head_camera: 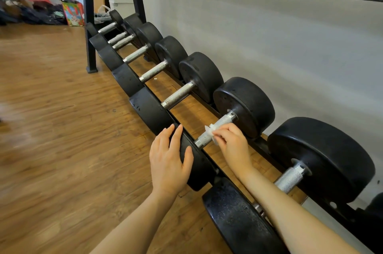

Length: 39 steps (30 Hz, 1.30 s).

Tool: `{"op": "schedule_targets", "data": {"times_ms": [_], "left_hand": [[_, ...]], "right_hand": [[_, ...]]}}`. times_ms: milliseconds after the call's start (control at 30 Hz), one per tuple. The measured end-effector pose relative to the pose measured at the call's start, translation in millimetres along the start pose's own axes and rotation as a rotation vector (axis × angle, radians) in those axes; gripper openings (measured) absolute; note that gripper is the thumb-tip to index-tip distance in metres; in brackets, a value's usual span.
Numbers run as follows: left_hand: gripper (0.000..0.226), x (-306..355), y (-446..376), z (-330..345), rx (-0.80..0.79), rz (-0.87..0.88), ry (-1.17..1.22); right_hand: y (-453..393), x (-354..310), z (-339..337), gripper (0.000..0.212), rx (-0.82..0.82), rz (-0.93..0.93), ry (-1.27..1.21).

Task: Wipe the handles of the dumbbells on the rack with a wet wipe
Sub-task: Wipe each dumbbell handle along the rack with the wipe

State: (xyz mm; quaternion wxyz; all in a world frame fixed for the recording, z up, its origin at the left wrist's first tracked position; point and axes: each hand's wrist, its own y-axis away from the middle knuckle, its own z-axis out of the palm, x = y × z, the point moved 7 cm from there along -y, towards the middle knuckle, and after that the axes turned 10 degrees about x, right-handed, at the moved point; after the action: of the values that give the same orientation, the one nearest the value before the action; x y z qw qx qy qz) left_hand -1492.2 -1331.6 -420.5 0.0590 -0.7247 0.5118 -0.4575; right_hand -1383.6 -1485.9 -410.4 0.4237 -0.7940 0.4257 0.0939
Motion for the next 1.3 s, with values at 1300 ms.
{"op": "schedule_targets", "data": {"times_ms": [1300], "left_hand": [[0.054,48,-347,-212,-0.589,-0.209,-0.262]], "right_hand": [[-267,-229,-60,0.013,-0.18,0.52,0.105]]}}
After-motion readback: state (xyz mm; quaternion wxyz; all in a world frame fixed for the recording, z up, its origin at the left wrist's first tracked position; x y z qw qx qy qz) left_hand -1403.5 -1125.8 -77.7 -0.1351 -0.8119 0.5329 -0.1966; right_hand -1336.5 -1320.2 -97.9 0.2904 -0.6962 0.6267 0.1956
